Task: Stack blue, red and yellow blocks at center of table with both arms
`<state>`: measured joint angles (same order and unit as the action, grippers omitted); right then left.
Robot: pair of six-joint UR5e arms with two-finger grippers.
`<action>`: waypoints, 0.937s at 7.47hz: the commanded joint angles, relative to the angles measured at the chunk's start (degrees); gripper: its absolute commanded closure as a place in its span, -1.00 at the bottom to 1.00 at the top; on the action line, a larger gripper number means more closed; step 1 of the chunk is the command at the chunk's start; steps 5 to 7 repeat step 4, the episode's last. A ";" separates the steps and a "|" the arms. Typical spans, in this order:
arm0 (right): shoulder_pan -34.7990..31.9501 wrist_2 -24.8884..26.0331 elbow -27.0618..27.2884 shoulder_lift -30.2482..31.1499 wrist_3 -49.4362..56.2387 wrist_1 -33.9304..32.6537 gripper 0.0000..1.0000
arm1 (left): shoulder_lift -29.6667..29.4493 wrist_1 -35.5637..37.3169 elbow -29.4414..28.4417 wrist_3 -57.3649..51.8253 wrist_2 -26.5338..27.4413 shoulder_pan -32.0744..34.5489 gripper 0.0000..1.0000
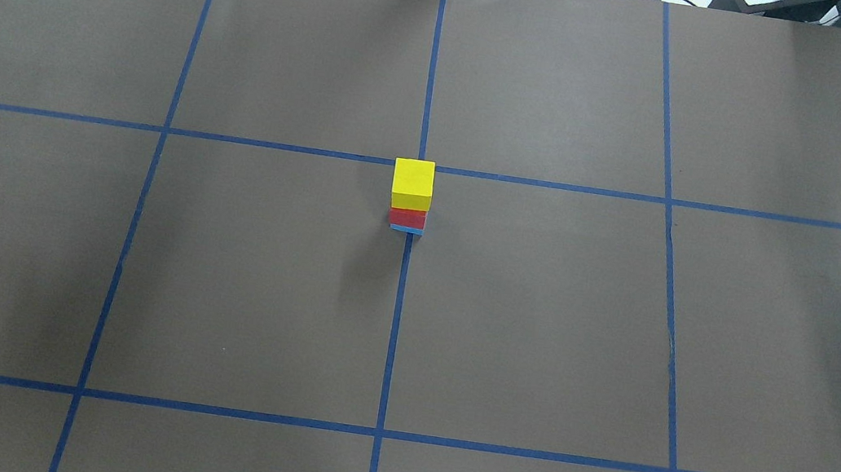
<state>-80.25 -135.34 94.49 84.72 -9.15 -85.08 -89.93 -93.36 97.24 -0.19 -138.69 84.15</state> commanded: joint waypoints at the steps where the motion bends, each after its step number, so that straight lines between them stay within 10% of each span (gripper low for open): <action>1: 0.00 -0.10 -0.01 0.10 -0.08 -0.09 -0.99 | -0.16 0.11 -0.03 0.27 0.61 0.05 -1.00; 7: 0.00 -0.18 0.43 0.18 -0.08 -0.09 -0.99 | 0.54 0.20 0.15 0.27 0.88 1.37 -1.00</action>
